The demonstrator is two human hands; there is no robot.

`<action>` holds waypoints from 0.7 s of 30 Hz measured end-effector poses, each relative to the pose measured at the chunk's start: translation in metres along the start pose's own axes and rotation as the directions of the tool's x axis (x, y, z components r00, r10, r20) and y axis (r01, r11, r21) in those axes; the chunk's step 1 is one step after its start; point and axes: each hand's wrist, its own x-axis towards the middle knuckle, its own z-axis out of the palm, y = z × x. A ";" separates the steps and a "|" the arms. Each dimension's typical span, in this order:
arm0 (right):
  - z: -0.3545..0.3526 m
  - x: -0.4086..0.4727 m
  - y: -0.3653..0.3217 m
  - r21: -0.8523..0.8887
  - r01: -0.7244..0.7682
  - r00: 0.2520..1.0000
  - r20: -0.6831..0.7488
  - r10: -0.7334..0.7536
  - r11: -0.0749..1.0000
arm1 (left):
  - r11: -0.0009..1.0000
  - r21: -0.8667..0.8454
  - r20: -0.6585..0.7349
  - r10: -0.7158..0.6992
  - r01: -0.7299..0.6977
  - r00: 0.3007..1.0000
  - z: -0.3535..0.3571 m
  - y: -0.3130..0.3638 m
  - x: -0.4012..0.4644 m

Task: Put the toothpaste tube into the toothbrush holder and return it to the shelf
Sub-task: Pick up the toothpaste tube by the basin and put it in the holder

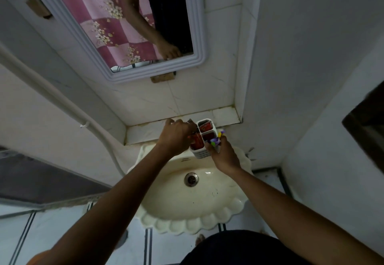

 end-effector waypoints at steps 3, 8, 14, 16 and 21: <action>-0.001 0.001 0.000 -0.042 0.013 1.000 -0.006 -0.013 0.999 | 1.000 0.000 0.031 -0.028 0.028 0.999 0.011 0.001 0.001; -0.002 0.003 -0.001 -0.052 0.017 1.000 -0.012 -0.018 0.999 | 0.999 -0.045 0.018 -0.030 0.031 0.999 0.020 0.005 0.004; 0.002 -0.002 0.006 0.048 0.077 0.996 -0.052 -0.075 0.996 | 0.985 -0.155 -0.003 -0.074 0.072 0.997 0.021 0.004 -0.003; 0.006 -0.007 0.010 0.090 0.098 0.994 -0.049 -0.094 0.991 | 0.953 -0.280 -0.049 -0.133 0.115 0.990 0.018 -0.002 -0.010; 0.024 -0.016 0.002 0.065 0.058 0.997 -0.046 -0.055 0.996 | 0.828 -0.552 -0.296 -0.306 0.100 0.905 0.016 -0.022 -0.025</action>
